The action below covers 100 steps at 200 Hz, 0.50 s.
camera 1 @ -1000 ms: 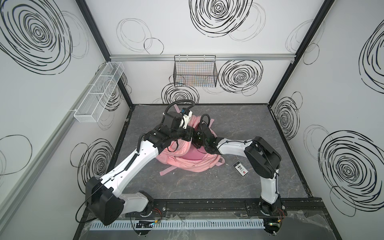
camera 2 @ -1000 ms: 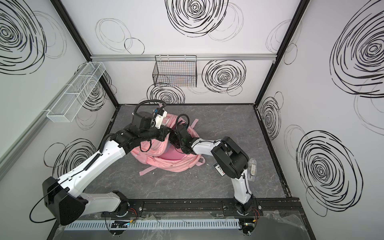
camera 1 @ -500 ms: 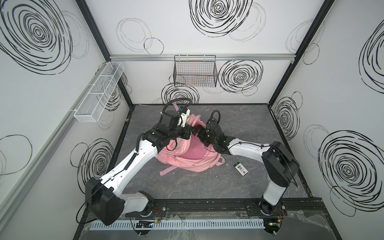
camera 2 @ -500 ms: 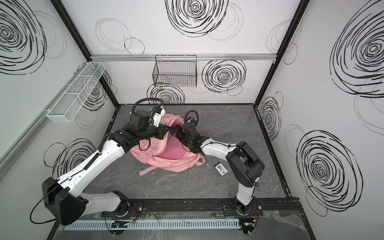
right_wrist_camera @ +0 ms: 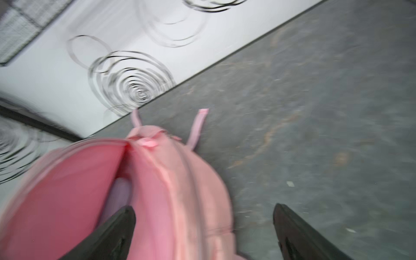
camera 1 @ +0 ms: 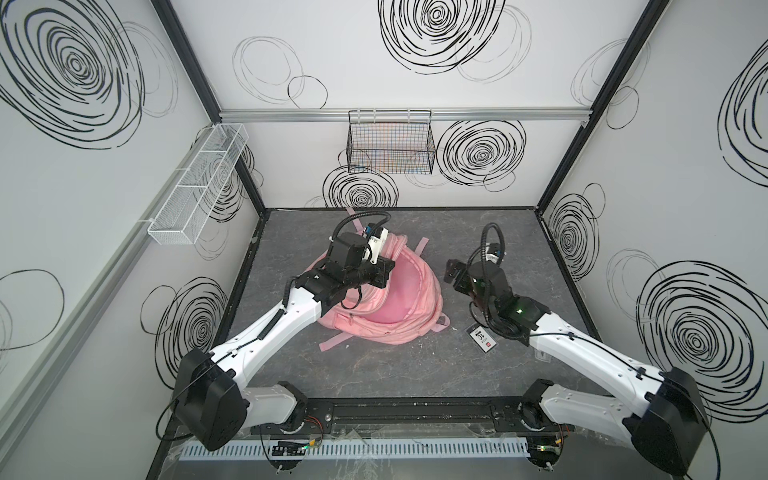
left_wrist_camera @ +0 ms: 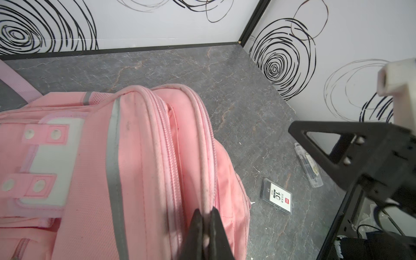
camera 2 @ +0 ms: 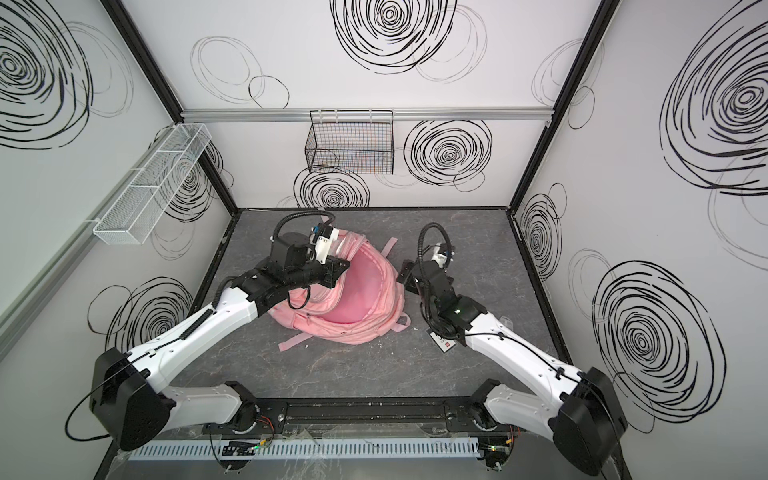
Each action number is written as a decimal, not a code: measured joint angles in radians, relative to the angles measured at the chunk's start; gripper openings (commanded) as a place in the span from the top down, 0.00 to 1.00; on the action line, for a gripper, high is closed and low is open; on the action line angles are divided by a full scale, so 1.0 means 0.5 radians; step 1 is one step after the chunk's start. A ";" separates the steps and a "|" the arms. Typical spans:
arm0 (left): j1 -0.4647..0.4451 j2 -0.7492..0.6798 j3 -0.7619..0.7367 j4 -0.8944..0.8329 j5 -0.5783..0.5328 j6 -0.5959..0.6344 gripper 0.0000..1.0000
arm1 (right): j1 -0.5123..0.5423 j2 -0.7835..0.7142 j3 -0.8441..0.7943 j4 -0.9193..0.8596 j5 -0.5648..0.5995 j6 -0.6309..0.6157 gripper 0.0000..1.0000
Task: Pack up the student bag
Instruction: 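Release the pencil case inside the bag and withdraw the right gripper, then lower the right gripper onto the clear pen packet and grasp it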
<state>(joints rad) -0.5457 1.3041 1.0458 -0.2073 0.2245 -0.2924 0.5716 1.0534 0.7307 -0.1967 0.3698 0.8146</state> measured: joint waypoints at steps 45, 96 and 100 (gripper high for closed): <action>-0.022 0.021 -0.043 0.067 0.014 -0.001 1.00 | -0.861 -0.282 -0.206 -0.363 -0.174 -0.105 0.02; -0.027 0.021 -0.105 0.134 0.053 -0.005 1.00 | -1.486 -0.086 -0.285 -0.649 -0.484 -0.214 0.22; -0.027 0.021 -0.108 0.138 0.055 -0.008 1.00 | -1.490 -0.073 -0.285 -0.653 -0.534 -0.223 0.22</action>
<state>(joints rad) -0.5594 1.3144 0.9916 -0.1383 0.2520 -0.2962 -0.1734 1.0168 0.5884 -0.5232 0.1028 0.7033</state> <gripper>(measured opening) 0.074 0.805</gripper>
